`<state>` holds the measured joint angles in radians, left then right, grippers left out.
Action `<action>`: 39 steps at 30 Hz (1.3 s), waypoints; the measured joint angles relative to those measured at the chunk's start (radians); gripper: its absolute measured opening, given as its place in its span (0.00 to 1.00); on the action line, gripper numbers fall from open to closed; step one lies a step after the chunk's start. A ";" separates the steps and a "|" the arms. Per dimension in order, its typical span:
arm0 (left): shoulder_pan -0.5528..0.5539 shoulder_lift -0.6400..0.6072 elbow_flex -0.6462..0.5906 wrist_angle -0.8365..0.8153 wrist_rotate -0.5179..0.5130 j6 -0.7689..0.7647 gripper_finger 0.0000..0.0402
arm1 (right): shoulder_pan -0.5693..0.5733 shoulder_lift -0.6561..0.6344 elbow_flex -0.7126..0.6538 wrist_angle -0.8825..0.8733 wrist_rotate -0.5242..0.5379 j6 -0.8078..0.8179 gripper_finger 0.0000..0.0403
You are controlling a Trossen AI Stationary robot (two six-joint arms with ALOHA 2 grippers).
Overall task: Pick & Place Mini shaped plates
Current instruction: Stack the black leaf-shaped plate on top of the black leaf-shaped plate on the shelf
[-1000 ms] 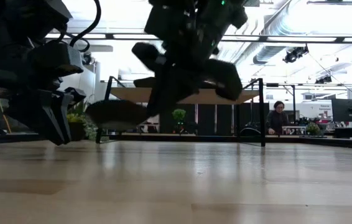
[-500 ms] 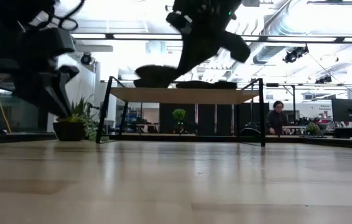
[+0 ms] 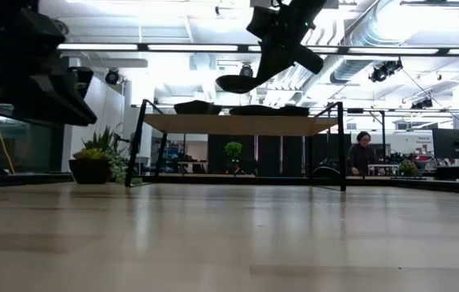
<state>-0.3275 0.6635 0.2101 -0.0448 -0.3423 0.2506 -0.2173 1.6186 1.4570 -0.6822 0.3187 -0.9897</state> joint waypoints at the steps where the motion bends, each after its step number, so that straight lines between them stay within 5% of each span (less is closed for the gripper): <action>1: 0.000 -0.036 -0.024 0.024 0.010 0.015 0.14 | -0.016 -0.002 0.000 -0.001 -0.019 -0.009 0.00; 16: 0.001 -0.543 -0.177 0.060 0.067 0.204 0.14 | -0.157 -0.017 0.001 -0.032 -0.134 -0.044 0.00; 28: 0.001 -0.617 -0.180 0.081 0.070 0.335 0.14 | -0.185 -0.017 0.001 -0.040 -0.180 -0.066 0.00; 33: 0.028 -0.617 -0.180 0.118 0.153 0.371 0.14 | -0.188 -0.017 0.001 -0.062 -0.201 -0.066 0.00; 39: 0.206 -0.616 -0.180 0.163 0.370 0.361 0.14 | -0.202 -0.017 0.001 -0.076 -0.251 -0.062 0.00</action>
<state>-0.1212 0.0475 0.0299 0.1179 0.0273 0.6120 -0.4198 1.6012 1.4578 -0.7586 0.0673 -1.0518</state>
